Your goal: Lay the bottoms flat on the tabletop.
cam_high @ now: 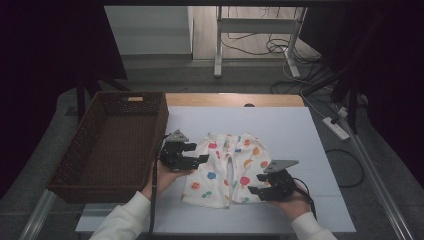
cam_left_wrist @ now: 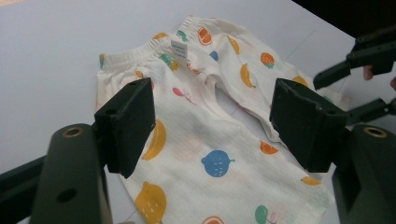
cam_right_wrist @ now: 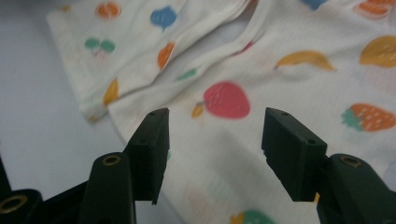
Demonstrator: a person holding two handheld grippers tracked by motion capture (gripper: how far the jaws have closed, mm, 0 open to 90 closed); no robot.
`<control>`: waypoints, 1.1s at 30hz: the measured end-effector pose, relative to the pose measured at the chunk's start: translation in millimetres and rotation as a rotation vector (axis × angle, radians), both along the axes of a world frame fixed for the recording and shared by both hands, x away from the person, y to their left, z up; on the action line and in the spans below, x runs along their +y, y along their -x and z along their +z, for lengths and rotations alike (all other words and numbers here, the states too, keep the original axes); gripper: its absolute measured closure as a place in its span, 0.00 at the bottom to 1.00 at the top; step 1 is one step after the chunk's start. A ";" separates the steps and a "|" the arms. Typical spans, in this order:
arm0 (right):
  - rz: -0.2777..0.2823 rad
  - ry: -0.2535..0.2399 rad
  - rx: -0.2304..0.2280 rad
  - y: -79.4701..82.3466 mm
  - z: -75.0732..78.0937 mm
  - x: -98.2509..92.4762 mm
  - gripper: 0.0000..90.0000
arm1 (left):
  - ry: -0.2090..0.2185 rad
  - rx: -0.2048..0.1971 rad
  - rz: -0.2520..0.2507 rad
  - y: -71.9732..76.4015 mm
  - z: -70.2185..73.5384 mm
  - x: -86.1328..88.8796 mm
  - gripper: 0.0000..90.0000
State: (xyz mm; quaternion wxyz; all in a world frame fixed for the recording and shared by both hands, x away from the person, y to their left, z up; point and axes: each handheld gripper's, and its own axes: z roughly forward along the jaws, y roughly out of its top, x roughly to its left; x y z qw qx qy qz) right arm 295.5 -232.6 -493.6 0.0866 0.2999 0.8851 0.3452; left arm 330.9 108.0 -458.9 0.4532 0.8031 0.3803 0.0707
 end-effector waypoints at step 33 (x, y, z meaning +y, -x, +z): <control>0.109 0.207 0.023 27.9 -11.2 -20.8 0.96 | 0.010 0.016 0.001 0.3 -1.0 0.6 0.32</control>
